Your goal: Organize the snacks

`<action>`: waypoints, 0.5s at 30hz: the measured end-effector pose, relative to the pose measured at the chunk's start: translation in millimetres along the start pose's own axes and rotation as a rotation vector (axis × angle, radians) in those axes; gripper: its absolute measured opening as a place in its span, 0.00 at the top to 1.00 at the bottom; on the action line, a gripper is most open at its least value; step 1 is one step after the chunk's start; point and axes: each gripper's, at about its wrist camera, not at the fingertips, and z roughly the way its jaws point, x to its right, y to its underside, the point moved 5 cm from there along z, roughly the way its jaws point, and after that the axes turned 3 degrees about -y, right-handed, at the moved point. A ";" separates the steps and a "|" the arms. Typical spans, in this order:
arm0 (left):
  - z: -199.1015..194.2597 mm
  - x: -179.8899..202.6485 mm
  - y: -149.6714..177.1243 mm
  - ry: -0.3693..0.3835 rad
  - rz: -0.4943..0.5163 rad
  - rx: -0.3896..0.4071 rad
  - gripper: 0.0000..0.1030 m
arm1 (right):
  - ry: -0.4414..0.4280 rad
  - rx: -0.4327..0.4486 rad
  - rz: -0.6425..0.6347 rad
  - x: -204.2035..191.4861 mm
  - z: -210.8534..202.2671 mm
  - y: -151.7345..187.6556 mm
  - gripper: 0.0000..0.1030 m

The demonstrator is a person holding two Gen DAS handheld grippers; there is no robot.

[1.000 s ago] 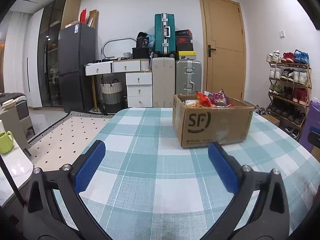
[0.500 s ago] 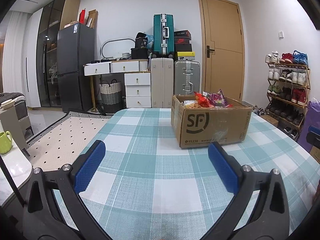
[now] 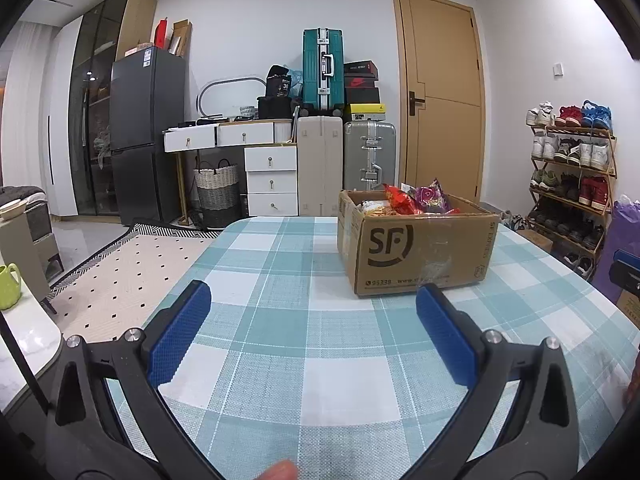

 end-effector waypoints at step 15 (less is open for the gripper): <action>1.9 0.6 0.8 -0.009 -0.003 0.001 0.00 | 0.000 -0.001 0.000 -0.1 -0.5 0.7 0.00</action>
